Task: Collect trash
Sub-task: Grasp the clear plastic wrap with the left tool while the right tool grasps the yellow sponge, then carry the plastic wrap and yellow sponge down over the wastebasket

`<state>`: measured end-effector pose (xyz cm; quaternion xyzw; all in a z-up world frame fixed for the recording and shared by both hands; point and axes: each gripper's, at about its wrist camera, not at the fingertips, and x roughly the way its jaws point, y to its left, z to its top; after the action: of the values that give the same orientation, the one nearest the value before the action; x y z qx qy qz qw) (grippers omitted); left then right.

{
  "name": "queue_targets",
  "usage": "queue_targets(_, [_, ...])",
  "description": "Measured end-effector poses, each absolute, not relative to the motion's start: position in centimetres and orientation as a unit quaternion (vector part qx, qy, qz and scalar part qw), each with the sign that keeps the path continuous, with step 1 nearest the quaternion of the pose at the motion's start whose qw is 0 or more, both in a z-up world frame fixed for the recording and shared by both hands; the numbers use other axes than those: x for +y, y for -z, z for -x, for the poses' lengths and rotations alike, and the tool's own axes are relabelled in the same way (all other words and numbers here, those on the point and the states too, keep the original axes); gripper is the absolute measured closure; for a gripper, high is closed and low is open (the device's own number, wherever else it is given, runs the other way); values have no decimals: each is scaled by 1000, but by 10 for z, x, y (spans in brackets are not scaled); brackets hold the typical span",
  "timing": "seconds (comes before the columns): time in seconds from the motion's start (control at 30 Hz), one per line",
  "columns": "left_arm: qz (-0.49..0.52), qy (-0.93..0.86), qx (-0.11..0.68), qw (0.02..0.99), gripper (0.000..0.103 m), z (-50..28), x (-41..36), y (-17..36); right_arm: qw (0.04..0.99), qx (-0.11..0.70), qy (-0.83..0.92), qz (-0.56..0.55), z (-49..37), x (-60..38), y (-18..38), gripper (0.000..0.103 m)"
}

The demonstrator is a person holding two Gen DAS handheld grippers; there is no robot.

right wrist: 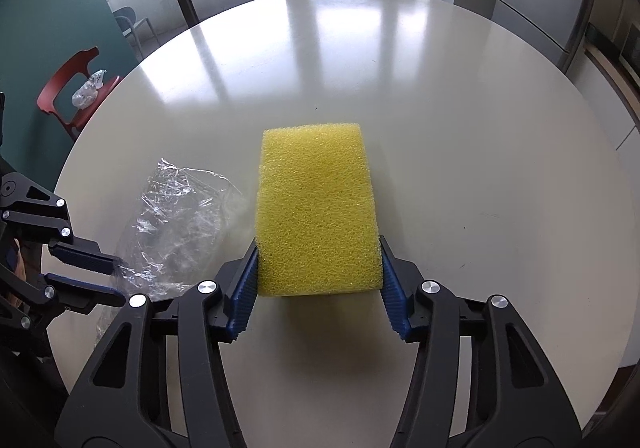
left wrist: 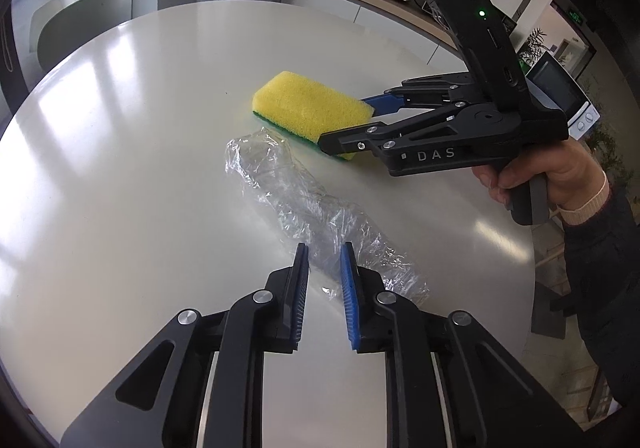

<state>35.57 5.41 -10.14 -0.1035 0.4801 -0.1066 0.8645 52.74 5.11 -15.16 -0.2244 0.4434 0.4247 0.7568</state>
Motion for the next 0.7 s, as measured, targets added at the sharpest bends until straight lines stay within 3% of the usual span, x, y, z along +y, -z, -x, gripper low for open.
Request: queue_targets(0.7, [106, 134, 441, 881, 88, -282, 70, 59, 780, 409, -430, 197, -462, 12, 106, 53])
